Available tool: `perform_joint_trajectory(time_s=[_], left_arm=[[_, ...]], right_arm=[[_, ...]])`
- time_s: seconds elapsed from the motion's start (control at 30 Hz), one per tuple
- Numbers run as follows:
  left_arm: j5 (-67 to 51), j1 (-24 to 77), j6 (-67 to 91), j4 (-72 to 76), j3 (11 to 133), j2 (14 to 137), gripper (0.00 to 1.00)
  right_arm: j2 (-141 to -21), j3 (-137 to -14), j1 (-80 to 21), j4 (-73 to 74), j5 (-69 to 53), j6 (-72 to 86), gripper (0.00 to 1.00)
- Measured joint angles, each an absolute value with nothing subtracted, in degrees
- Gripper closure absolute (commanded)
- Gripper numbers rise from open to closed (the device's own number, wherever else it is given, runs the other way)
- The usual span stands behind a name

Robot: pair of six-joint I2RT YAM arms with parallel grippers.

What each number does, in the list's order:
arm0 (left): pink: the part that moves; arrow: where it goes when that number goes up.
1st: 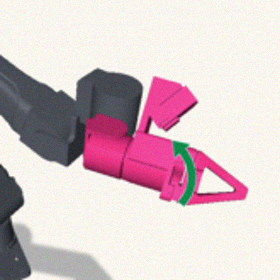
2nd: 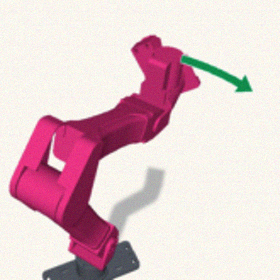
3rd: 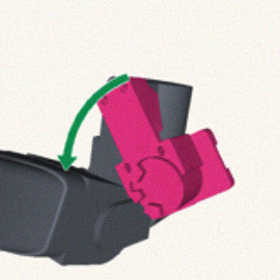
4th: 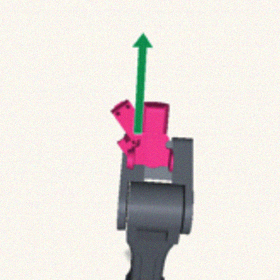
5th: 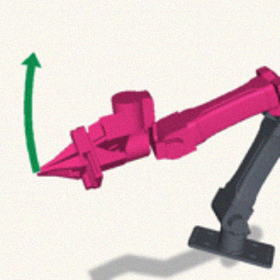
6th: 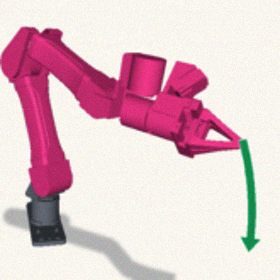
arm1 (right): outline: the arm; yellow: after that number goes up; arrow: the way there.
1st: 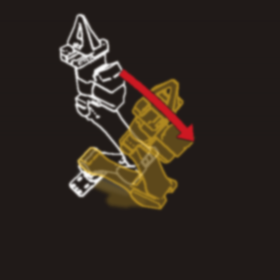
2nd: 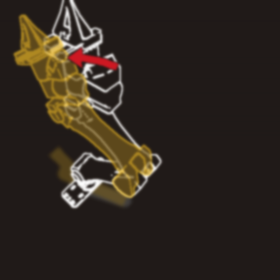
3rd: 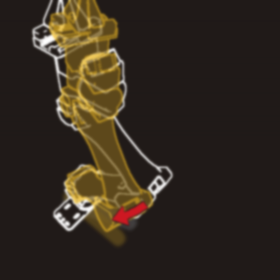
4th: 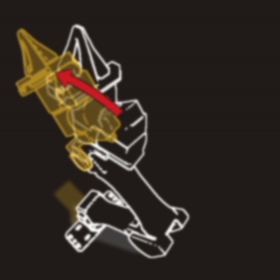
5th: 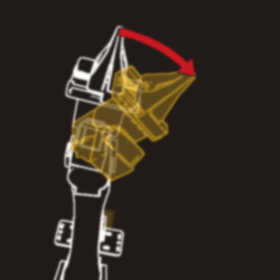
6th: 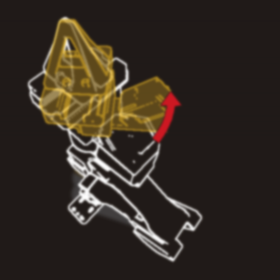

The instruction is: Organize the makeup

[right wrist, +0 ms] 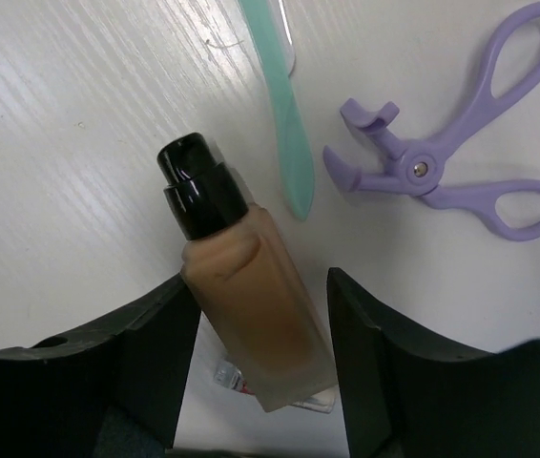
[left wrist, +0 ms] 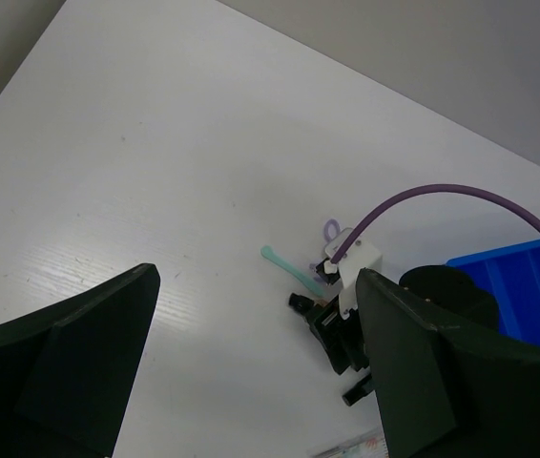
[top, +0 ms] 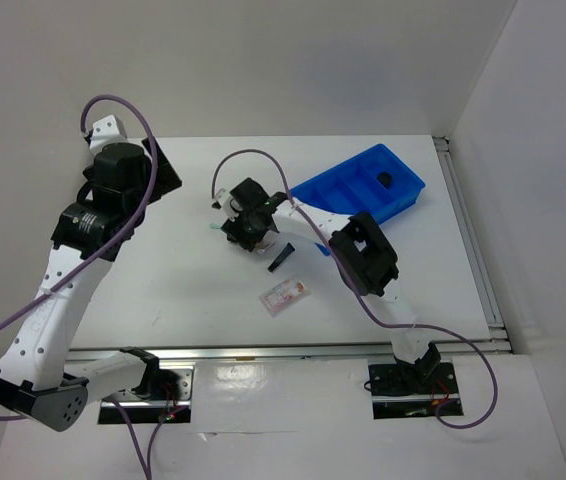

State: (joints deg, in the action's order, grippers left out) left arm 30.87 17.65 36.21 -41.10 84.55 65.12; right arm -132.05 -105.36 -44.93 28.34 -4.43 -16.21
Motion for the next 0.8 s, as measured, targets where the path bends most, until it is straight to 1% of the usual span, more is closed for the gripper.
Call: perform_joint_trajectory(time_s=[0.1,0.2,0.27,0.37,0.4,0.43,0.5,0.57,0.7,0.8], left_arm=[[30.9,17.6,36.2,-41.1,84.1,65.1,0.02],[30.9,17.6,36.2,-41.1,84.1,65.1,0.02],[30.9,17.6,36.2,-41.1,84.1,65.1,0.02],[30.9,17.6,36.2,-41.1,84.1,65.1,0.02],[30.9,17.6,36.2,-41.1,84.0,65.1,0.02],[30.9,17.6,36.2,-41.1,84.0,65.1,0.02],[31.0,17.6,36.2,-41.1,84.0,65.1,0.02],[31.3,17.6,36.2,-41.1,84.0,65.1,0.02],[31.7,17.6,36.1,-41.1,84.0,65.0,0.02],[31.8,17.6,36.0,-41.1,84.0,64.8,0.01]], right_arm=[[-132.0,-105.3,-45.0,28.4,-4.8,-16.2,0.46],[-132.0,-105.3,-45.3,28.3,-4.8,-16.4,0.49],[-132.0,-105.3,-45.6,28.3,-4.7,-16.6,0.55],[-132.0,-105.3,-46.1,28.3,-4.2,-16.9,0.55],[-131.9,-105.3,-46.3,28.4,-4.0,-16.9,0.58],[-131.9,-105.3,-46.7,28.4,-3.5,-17.1,0.63],[-131.7,-105.3,-47.0,28.4,-3.0,-17.2,0.65],[-131.0,-105.2,-47.6,28.7,-2.3,-17.2,0.71],[-127.3,-104.0,-48.4,28.6,-1.7,-17.2,0.71],[-122.1,-102.5,-48.3,28.4,-0.4,-16.4,0.71]])
